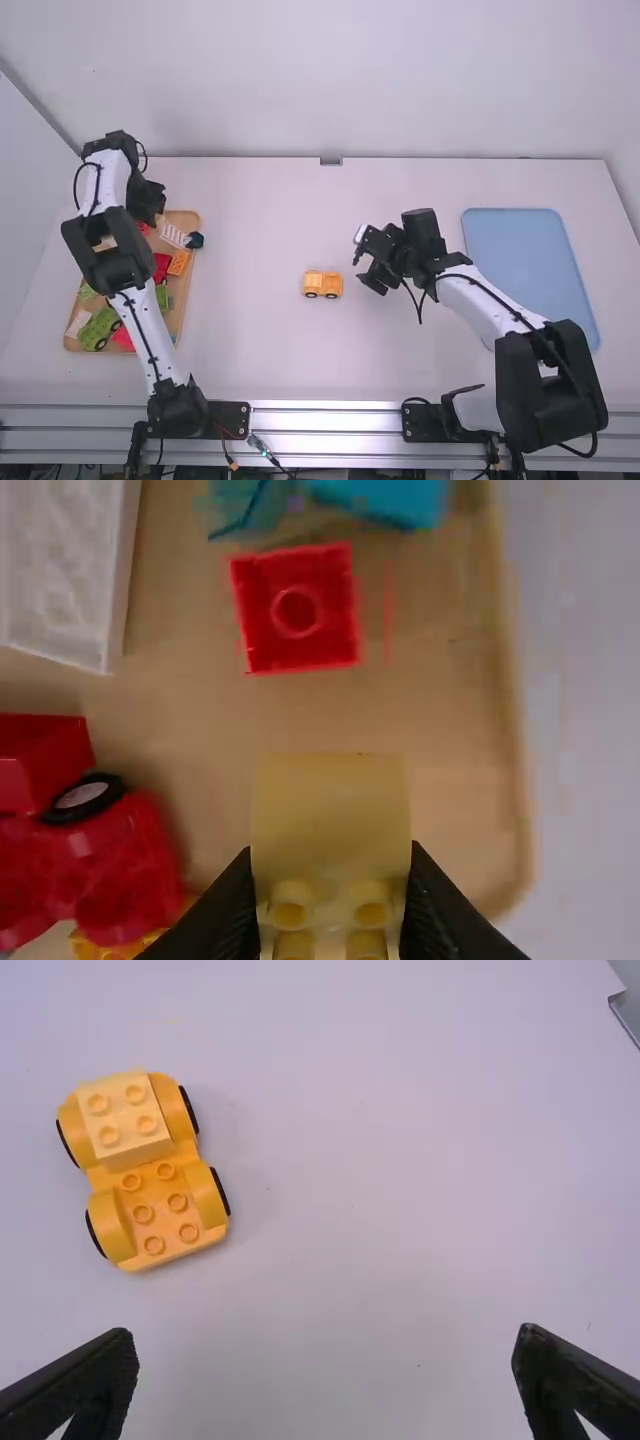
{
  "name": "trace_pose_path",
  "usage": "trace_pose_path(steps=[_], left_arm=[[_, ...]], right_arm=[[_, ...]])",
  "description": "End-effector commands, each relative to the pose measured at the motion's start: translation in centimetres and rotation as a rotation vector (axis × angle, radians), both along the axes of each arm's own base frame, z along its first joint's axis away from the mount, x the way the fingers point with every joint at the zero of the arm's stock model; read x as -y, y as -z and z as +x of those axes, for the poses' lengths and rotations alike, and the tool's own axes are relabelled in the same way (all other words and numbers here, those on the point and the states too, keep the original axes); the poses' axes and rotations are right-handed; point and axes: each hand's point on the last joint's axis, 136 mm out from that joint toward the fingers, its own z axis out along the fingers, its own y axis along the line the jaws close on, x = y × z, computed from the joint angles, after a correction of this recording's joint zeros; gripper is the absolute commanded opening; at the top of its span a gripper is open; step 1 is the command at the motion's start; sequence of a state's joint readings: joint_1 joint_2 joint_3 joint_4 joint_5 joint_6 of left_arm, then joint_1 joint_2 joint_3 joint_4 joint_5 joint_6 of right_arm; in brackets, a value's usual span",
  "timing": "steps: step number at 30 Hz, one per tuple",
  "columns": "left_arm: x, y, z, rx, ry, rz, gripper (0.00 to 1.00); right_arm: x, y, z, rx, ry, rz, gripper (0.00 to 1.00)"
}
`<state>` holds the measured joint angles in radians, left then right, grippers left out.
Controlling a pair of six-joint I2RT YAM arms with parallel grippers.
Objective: Assemble lego blocks to make yellow taxi
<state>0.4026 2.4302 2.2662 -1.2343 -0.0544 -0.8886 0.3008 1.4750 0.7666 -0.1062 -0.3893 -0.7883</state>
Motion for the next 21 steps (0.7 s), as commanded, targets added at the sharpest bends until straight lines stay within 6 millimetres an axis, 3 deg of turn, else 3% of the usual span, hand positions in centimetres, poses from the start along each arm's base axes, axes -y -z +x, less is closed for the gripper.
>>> trace_pose_path(steps=[1, 6, 7, 8, 13, 15, 21], left_arm=[[0.9, -5.4, 1.4, 0.06, 0.169, 0.098, 0.02], [4.8, -8.5, 3.5, 0.094, 0.43, 0.151, 0.02], [6.9, -9.7, 4.5, 0.118, 0.512, 0.169, 0.02], [7.7, -10.0, 4.7, 0.125, 0.539, 0.172, 0.02], [15.1, -12.5, 6.1, 0.169, 0.791, 0.201, 0.02], [19.0, -13.1, 6.4, 0.191, 0.895, 0.201, 0.02], [27.8, -13.5, 6.9, 0.267, 1.124, 0.171, 0.02]], right_arm=[[-0.4, -1.3, 0.8, 0.019, 0.024, 0.034, 0.99], [-0.7, -2.3, 1.9, 0.038, 0.081, 0.092, 0.99], [-0.8, -2.8, 2.4, 0.046, 0.108, 0.121, 0.99], [-0.9, -3.0, 2.6, 0.048, 0.117, 0.131, 0.99], [-0.1, -4.6, 4.1, 0.024, 0.259, 0.245, 0.99], [0.9, -5.3, 4.5, 0.015, 0.315, 0.278, 0.99], [3.5, -8.3, 4.1, 0.055, 0.387, 0.307, 0.99]])
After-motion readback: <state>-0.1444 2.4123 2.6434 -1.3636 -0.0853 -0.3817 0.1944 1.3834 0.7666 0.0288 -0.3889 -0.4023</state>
